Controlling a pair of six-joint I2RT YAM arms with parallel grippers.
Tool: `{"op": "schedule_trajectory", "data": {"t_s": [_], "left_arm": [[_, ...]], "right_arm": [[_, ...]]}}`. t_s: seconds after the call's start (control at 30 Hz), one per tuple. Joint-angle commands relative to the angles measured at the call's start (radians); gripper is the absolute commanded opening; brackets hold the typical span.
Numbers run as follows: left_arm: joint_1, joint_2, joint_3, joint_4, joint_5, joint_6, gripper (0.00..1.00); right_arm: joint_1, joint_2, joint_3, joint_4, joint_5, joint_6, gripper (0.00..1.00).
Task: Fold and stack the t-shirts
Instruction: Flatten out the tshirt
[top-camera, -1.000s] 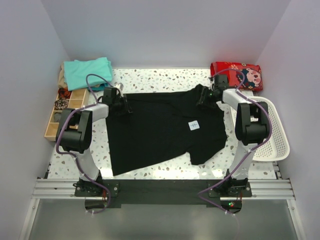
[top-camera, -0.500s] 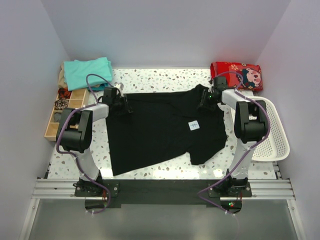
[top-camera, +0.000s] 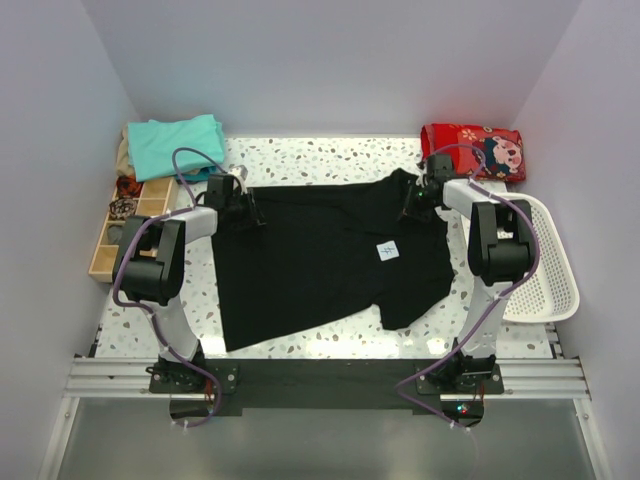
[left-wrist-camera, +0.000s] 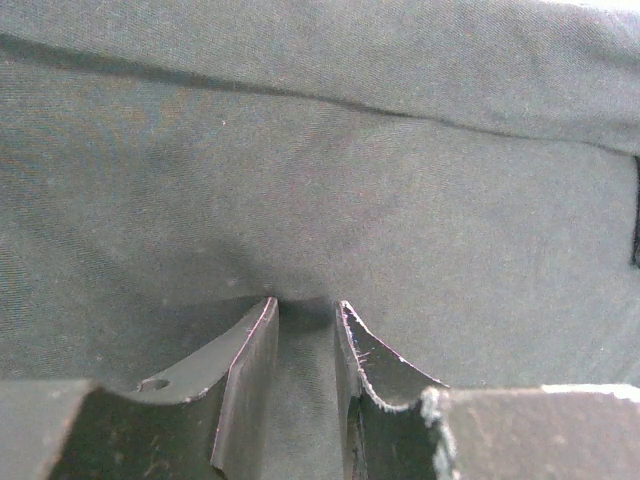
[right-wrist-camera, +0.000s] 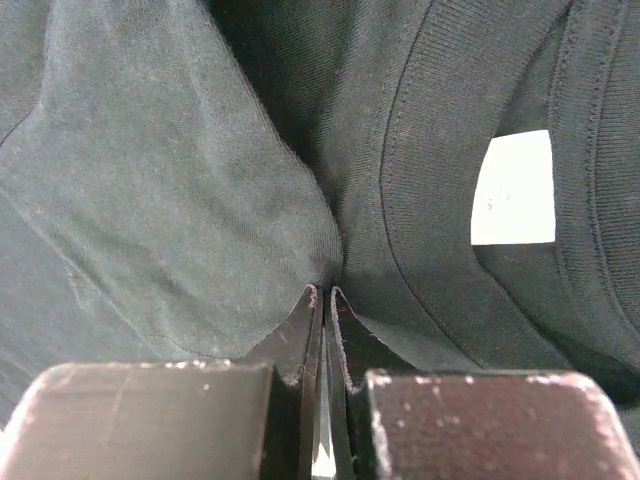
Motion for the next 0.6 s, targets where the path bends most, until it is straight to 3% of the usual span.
{"op": "schedule_trajectory", "data": {"t_s": [0.0, 0.03, 0.07, 0.4, 0.57], "left_arm": [[-0.002, 0.020, 0.019, 0.015, 0.010, -0.002, 0.34], [-0.003, 0.022, 0.019, 0.015, 0.011, -0.002, 0.34], [-0.002, 0.020, 0.019, 0.015, 0.010, -0.002, 0.34], [-0.002, 0.023, 0.017, 0.017, 0.019, 0.000, 0.34], [-0.002, 0.025, 0.016, 0.020, 0.022, -0.002, 0.34]], "right_arm": [[-0.001, -0.063, 0.000, -0.027, 0.057, -0.030, 0.07], [0.001, -0.068, 0.000, -0.041, 0.063, -0.035, 0.34], [-0.001, -0.071, -0.002, -0.044, 0.086, -0.035, 0.38], [0.001, -0.109, -0.121, 0.000, 0.086, -0.007, 0.40], [0.001, -0.105, -0.149, 0.043, 0.020, 0.002, 0.34]]}}
